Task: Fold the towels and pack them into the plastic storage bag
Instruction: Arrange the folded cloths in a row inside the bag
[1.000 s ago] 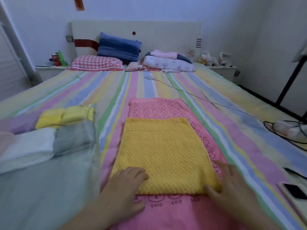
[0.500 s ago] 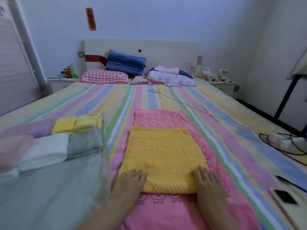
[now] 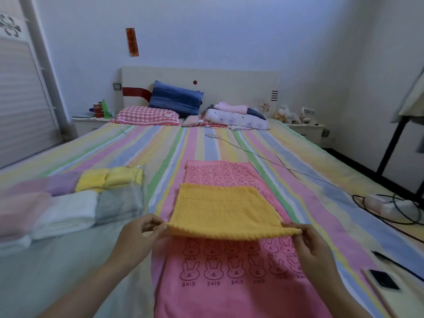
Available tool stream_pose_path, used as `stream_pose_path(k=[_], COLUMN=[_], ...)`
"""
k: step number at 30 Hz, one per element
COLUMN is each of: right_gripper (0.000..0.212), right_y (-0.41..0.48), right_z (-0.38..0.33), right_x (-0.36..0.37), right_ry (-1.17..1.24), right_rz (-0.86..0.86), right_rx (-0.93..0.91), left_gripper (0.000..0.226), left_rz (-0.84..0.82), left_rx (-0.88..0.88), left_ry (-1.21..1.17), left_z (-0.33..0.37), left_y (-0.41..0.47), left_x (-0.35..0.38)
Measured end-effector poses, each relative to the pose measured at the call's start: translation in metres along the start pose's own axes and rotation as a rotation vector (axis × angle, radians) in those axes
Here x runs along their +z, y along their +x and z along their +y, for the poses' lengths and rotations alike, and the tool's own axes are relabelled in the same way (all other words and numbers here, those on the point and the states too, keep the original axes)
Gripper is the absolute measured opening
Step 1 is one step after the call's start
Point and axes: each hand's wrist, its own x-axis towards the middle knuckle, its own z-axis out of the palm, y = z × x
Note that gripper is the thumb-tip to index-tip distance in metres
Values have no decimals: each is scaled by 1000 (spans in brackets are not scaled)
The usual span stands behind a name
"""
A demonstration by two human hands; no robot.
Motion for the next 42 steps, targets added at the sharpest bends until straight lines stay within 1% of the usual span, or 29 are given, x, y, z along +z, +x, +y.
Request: stream_pose_path(k=[1,3,5,7,10,12,15,19,21,23,26,30,36,38,40,42], right_gripper=[24,25,27,30,37,34,27,19,14,12,15,18,20,20,24,29], right_y=[1,0,-4,-8,-9,-7,-3,9,23,41,73,112,135,133,130,125], right_z=[-4,-6,-4,-5,-4,-3,-8,-13,-6,4,18,39,67,76,80,79], right_x=[-4,-14,-22,-30,-42,-45,-39,-21,-10,1,18,38,59,62,63,61], right_ry=[2,-14,-16,23,120,161,119,-63,-131,-202,-277,-365,-494,-519,-527,-568], right_rz=[-3,-28,-54,-44,18,40,80,79,67,53,24,-51,-140,-145,-133,-114], right_rx=[-17,-26,-23,-22,3,28,74,84,106,141,182,223,295,312,329,355], left_gripper=[29,29,18,6,22,28,31,17,11,11,13,14,17,18,17,17], left_rz=[37,58,47,17,-23,-34,7,123,134,126,134,94,-7,-7,-28,-51], left_rx=[-14,-26,-7,36,100,110,80,14,-28,-43,-37,-92,-182,-173,-165,-167], left_ry=[-18,-53,-110,-199,-260,-246,-156,4,86,169,261,405,499,518,562,679], left_z=[-3,-5,2,17,36,39,39,36,30,23,10,-9,-46,-49,-48,-41], left_y=[-2,-6,-12,-21,-35,-42,-43,-23,-4,18,52,90,107,107,107,108], left_x=[-1,-3,-5,-8,-11,-9,-1,18,29,41,56,74,91,94,96,95])
